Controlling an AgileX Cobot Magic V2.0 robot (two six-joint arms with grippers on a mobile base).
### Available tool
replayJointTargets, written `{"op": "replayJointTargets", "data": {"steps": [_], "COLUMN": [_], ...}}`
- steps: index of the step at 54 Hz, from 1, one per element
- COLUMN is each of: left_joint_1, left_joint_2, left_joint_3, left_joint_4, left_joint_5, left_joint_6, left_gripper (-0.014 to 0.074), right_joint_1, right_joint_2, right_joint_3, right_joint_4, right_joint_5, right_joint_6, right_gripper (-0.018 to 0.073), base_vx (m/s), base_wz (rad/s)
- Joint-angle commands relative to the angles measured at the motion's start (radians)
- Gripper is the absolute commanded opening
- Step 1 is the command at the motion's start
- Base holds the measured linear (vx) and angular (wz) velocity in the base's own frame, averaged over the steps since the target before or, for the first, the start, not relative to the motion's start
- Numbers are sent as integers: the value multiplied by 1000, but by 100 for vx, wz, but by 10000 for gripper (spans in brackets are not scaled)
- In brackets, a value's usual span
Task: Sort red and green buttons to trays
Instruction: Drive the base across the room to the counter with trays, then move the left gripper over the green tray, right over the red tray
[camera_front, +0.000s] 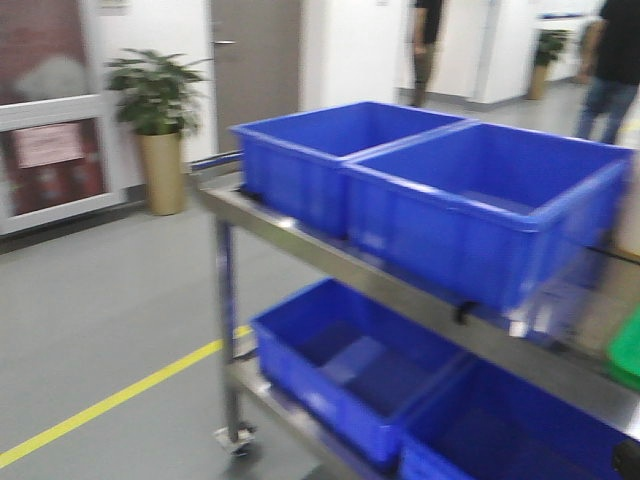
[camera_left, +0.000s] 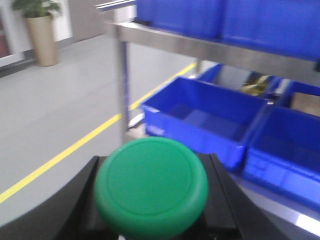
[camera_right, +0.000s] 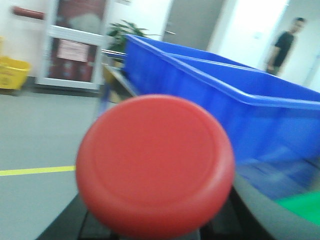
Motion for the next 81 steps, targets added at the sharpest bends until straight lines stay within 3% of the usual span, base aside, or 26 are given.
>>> {"op": "replayJointTargets", "data": {"steps": [1, 56, 81], "left_joint_1": [-3, -3, -3], "left_joint_2": [8, 8, 8], "left_joint_3": [-26, -26, -26], "left_joint_4": [3, 3, 3], "left_joint_5": [-89, -89, -89], "left_joint_6": [-5, -5, -5], "left_gripper": [4, 4, 4], "right_joint_1": [-3, -3, -3], "right_joint_2": [6, 6, 6], "right_joint_3": [-32, -32, -32], "right_joint_4": [24, 24, 24], "right_joint_5": [-23, -23, -23], "right_joint_6": [1, 1, 1], "right_gripper": [-9, -9, -9], "base_vx": [25, 17, 17], "base_wz": [-95, -65, -26]}}
